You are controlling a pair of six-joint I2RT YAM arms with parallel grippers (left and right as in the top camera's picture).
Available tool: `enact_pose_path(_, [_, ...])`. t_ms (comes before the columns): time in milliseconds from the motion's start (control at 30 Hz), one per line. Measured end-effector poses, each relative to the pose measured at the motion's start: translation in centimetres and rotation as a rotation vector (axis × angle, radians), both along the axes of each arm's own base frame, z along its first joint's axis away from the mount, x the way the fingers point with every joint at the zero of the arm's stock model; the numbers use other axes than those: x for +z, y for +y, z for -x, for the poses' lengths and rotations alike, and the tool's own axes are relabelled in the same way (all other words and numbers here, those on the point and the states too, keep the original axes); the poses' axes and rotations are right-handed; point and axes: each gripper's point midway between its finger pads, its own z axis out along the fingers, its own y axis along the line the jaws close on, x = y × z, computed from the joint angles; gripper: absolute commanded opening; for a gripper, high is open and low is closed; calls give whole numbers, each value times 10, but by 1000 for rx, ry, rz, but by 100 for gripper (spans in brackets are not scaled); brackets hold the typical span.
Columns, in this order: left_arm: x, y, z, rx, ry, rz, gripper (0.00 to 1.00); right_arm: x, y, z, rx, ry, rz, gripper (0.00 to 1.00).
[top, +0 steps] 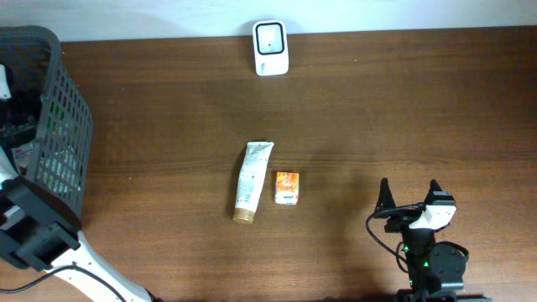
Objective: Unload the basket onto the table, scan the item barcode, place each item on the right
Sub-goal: 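Reach into the basket and grasp the green-lidded jar with left gripper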
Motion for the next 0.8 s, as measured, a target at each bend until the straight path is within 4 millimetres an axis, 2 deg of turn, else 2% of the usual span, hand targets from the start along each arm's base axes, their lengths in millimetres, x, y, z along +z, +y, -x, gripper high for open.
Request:
enact_pose_path(100, [6,7,-8,3,-38,-30,100,0,0,0,0,0,0,98])
enact_pose_path(233, [7,6,-11,-5,-53,-27,99,0,0,0,0,0,1,98])
enact_pose_path(300, [-4,4,-11,-11,-37,-4,98,0,0,0,0,0,0,98])
enact_pose_path(400, [-33,-1,-11,-17,15,40,98,0,0,0,0,0,0,98])
enact_pose_path(500, [-36,-3,-13,-22,19,43,98,0,0,0,0,0,0,98])
enact_pose_path(667, [-64,-2,-17,-26,46,66,89,0,0,0,0,0,1,98])
enact_pose_path(767, [-62,2,-24,-29,19,45,84,0,0,0,0,0,0,98])
enact_pose_path(800, [-61,3,-25,-31,13,40,75,0,0,0,0,0,0,98])
